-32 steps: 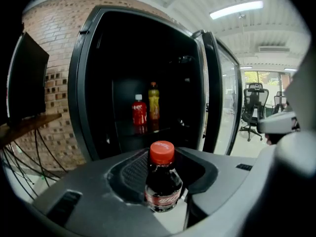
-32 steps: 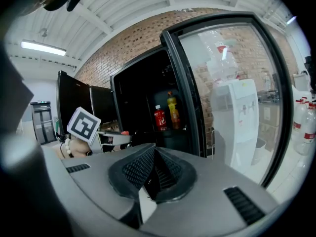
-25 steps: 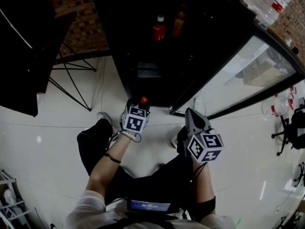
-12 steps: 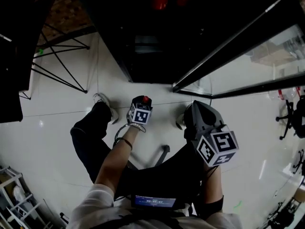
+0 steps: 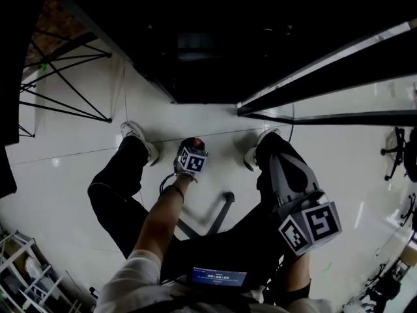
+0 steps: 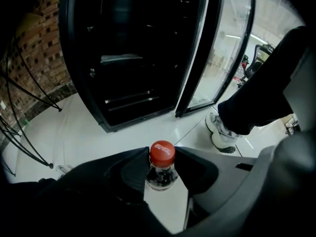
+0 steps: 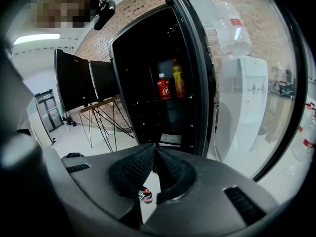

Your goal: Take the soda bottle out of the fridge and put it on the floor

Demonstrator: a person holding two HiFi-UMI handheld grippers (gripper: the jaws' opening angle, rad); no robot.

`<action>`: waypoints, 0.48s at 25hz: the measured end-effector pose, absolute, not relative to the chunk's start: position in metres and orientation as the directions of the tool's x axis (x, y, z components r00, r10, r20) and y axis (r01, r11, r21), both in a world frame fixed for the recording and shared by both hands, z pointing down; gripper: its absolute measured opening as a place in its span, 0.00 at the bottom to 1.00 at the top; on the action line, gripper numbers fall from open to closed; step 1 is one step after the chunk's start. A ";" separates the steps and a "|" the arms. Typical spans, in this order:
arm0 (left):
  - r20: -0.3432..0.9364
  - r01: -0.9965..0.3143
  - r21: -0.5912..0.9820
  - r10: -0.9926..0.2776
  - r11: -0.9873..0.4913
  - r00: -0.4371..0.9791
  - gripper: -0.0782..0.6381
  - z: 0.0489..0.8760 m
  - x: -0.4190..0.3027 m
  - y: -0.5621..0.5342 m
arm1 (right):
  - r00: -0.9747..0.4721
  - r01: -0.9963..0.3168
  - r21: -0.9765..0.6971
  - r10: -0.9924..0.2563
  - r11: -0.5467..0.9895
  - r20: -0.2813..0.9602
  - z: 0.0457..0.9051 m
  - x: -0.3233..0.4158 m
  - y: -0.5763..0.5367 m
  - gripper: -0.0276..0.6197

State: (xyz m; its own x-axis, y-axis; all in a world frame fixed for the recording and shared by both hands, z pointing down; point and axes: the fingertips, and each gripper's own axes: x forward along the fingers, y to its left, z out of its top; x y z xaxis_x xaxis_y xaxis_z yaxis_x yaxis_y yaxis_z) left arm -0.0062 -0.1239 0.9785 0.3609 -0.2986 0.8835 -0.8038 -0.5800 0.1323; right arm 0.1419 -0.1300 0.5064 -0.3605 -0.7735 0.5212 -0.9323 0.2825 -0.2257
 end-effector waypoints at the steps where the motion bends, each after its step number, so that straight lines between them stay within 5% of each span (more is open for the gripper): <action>1: 0.888 -0.802 0.132 -0.290 -0.583 0.357 0.33 0.986 -0.007 -0.123 | -0.361 -0.932 -0.229 -0.772 0.281 0.522 0.508 0.142 -0.131 0.06; 12: 0.896 -0.793 0.123 -0.276 -0.597 0.347 0.33 1.026 -0.008 -0.129 | -0.356 -0.931 -0.286 -0.736 0.227 0.576 0.535 0.145 -0.131 0.07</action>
